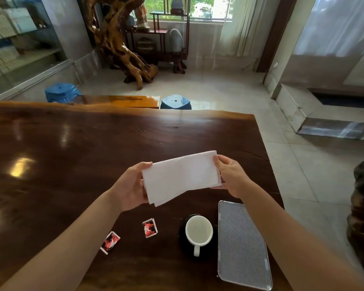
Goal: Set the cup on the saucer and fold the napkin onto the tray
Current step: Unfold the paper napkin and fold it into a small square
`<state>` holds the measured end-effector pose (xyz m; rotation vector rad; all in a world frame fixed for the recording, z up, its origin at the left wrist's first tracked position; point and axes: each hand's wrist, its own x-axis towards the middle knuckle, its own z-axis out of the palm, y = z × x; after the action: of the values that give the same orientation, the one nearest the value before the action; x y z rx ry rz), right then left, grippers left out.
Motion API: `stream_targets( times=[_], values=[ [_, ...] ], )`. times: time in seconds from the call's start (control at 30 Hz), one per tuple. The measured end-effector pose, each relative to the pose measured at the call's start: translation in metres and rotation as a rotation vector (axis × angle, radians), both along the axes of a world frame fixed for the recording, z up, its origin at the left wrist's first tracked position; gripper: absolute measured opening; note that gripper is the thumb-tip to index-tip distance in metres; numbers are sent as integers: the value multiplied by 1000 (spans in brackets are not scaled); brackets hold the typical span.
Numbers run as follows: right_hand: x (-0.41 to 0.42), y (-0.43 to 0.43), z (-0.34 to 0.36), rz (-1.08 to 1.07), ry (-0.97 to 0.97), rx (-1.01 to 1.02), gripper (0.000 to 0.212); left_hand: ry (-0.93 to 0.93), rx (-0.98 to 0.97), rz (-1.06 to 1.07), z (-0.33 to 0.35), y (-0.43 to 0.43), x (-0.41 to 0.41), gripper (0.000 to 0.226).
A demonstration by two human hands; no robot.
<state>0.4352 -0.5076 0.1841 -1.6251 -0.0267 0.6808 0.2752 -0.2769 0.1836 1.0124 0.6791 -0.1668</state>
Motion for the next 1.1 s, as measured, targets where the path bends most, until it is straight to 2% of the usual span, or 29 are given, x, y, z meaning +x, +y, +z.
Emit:
stream_targets(
  times=[0.13,0.2,0.3,0.4,0.5,0.6,0.67,0.73,0.83,0.87,0.97,1.03,1.1],
  values=[
    [-6,6,-10,-39,128,63,19,-40,3,84,-13,-11,3,56],
    [-9,10,-18,-42,145,56,20,-5,101,181,-18,-18,5,70],
    [-8,17,-30,-72,50,-70,21,67,191,318,-21,-19,7,96],
    [-8,22,-36,-77,-64,-236,20,63,211,359,-20,-10,9,105],
    [-9,33,-43,0,-231,-420,24,63,255,352,-18,-3,8,95],
    [-10,49,-55,43,-328,-549,29,27,215,330,-18,8,7,61],
    [-8,58,-61,40,-290,-584,31,-7,195,299,-21,18,5,40],
    [-6,67,-67,1,-124,-508,29,-25,217,270,-25,28,6,31],
    [-2,82,-70,-68,219,-254,15,-49,280,201,-28,46,11,32],
    [1,87,-71,-72,277,-176,18,-52,316,176,-30,53,13,34],
    [17,107,-78,-12,251,-123,60,-5,488,181,-41,75,25,39],
    [27,124,-80,9,225,-147,65,65,637,212,-50,94,37,39],
    [38,142,-81,25,206,-137,57,116,761,226,-54,116,51,36]
  ],
)
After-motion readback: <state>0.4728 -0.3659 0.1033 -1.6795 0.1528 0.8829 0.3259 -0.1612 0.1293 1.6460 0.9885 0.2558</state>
